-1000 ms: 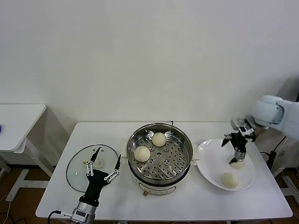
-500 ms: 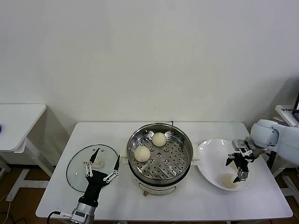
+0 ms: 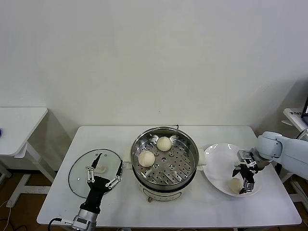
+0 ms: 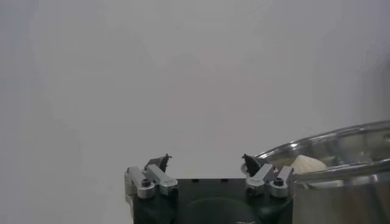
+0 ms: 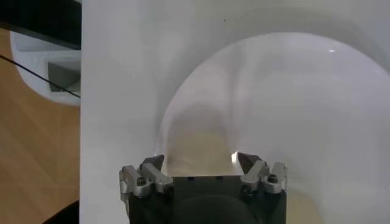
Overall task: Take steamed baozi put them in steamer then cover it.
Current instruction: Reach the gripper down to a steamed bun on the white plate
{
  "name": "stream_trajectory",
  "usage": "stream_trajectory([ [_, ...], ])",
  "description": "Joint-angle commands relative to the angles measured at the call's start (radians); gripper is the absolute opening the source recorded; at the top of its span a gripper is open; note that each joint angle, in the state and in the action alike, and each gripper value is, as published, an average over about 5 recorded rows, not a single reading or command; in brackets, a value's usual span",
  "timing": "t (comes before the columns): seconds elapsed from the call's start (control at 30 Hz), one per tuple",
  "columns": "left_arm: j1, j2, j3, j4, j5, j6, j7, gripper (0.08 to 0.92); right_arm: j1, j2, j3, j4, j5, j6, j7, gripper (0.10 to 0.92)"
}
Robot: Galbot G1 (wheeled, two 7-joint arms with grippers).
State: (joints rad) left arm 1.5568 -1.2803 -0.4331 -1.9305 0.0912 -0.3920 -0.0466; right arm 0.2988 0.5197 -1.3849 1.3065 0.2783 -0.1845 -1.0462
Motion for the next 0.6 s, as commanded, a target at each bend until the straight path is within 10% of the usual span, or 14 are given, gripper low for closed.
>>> stream_trajectory([
  [0.03,0.0,-0.001,0.001,0.001,0.0,0.0,-0.001,0.823,-0.037,0.002,0.028,-0.019,-0.008,0.002,-0.001,0.791],
  [0.6,0.001,0.007,0.008,-0.007,0.0,0.0,-0.003,0.823,0.145,-0.018,-0.032,0.057,0.027,0.017,-0.044,0.645],
])
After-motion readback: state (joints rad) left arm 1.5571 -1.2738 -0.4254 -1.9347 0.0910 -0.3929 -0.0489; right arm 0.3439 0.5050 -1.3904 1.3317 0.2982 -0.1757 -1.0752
